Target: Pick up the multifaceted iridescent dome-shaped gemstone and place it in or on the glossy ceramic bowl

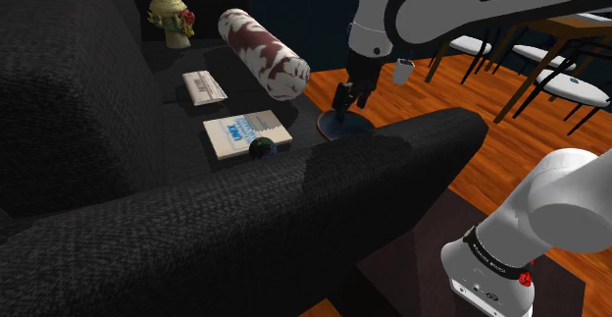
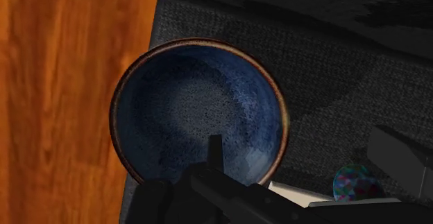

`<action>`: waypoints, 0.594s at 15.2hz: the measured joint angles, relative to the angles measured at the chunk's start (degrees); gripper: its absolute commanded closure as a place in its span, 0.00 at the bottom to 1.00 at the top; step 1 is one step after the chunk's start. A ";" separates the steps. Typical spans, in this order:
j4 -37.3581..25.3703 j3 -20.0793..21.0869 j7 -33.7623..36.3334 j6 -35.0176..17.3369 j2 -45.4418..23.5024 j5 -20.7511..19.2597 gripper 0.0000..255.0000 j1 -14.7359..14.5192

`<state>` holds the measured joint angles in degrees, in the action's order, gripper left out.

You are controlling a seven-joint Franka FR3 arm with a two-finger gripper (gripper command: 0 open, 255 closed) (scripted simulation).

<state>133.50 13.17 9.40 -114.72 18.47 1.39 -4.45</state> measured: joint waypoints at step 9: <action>-10.34 5.31 11.61 -8.87 -19.10 -5.62 0.00 -1.51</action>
<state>123.17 18.48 21.01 -123.59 -0.63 -4.23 -5.96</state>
